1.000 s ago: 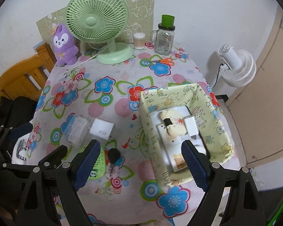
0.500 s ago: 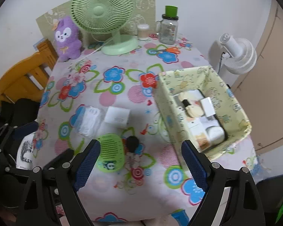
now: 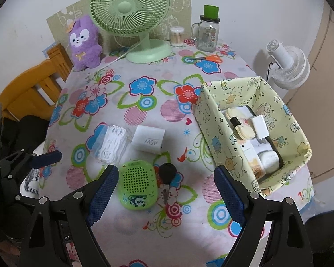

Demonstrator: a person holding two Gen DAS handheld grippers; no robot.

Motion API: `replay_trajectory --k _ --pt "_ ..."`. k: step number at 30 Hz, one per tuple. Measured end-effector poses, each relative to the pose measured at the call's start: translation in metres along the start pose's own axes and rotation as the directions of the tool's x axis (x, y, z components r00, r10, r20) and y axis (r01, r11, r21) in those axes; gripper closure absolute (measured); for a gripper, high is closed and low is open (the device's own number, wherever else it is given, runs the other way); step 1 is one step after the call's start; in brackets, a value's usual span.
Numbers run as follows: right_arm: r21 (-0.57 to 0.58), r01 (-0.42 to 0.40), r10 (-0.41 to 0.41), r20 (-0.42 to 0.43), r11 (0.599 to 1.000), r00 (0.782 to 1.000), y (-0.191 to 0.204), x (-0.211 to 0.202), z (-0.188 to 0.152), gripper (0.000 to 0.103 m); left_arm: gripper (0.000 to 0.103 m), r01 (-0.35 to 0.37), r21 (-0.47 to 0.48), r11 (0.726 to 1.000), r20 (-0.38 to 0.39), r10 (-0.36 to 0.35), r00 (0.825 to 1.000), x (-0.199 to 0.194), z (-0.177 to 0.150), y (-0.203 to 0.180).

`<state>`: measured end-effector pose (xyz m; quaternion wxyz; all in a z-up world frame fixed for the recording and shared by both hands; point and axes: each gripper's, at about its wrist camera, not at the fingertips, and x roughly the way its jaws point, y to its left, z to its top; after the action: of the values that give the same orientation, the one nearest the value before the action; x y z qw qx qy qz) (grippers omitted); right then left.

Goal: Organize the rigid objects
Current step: 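Withdraw both tools from the basket back over the remaining table items, then close left tool on the clear floss-pick box while right tool reaches the larger white charger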

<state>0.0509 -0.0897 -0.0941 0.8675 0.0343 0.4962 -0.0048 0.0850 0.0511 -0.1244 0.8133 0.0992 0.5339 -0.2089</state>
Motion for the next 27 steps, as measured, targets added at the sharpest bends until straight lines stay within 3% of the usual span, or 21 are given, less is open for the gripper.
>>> replay_trajectory --k 20,27 --pt "-0.009 0.003 -0.004 -0.059 1.000 0.998 0.011 0.067 0.014 0.014 0.017 -0.016 -0.033 0.999 -0.062 0.014 0.998 0.056 0.021 0.027" --pt "-0.004 0.041 -0.041 -0.085 0.999 0.996 0.012 0.088 0.018 0.014 0.018 -0.021 -0.023 1.000 -0.085 0.019 0.996 0.075 0.026 0.031"
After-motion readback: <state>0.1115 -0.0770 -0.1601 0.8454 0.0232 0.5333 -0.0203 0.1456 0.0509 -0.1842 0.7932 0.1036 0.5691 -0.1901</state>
